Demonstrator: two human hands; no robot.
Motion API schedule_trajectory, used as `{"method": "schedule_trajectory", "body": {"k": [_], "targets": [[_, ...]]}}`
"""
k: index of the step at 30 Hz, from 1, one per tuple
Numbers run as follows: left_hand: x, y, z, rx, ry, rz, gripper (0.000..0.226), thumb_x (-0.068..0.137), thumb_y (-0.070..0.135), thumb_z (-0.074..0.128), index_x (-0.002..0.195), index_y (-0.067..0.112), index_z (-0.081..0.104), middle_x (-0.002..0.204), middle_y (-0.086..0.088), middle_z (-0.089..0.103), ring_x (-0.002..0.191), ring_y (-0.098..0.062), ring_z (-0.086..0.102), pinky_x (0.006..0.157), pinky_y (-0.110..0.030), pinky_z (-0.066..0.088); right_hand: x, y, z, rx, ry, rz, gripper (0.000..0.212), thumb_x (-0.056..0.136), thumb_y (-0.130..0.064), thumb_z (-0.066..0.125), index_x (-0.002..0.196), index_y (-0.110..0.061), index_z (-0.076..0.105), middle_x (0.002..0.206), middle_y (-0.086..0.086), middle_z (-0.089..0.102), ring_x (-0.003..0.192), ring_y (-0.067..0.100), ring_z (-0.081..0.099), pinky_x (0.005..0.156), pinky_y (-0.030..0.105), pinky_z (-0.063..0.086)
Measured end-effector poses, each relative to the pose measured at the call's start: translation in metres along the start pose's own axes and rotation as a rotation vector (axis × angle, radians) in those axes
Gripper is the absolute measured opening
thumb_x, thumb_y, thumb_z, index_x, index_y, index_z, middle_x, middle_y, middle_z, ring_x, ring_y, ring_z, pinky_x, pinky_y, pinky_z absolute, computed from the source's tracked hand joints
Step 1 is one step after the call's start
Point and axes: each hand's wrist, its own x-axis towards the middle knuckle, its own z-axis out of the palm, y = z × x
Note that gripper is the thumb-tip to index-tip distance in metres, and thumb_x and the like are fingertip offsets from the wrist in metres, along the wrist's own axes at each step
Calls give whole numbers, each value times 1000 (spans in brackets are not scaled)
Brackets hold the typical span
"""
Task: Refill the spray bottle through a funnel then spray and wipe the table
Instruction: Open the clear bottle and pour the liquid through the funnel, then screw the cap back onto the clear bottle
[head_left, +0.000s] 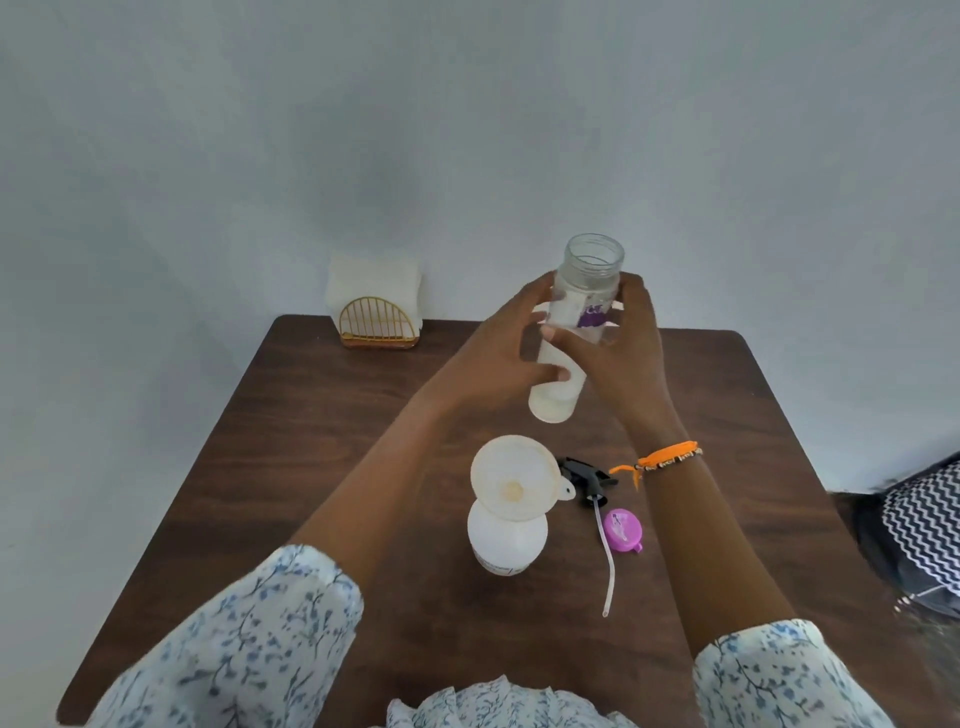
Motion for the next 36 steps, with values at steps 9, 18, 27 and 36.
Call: {"method": "schedule_trajectory", "body": {"k": [9,18,27,36], "targets": [[34,-11,10,-79,125,-82,59,77,17,75,125,20,41,115,9,57,100,2,57,81,-19,48,5,53,-38,-126,-201,281,30,93,-21,56,122,-15,54,114,-3,61,105,12,57,80,20,43],[33,-23,18,-88,94,-148,57,79,16,74,123,24,39,109,18,52,98,6,53,75,-10,41,-99,186,-56,-876,-669,502,59,73,-4,68,127,-11,45,124,13,42,112,35,47,90,33,42],[28,-31,25,-121,55,-149,59,79,14,73,128,15,40,126,2,55,110,-13,57,88,-26,46,-98,182,-44,-931,-416,478,42,81,-9,62,120,-6,46,124,15,45,113,34,42,88,37,41],[35,-12,12,-288,115,-140,65,83,14,70,132,20,28,124,13,45,94,11,54,69,-7,46,20,5,-65,-209,-111,43,39,86,-8,64,121,-14,49,113,-4,54,95,11,54,75,13,44]]}}
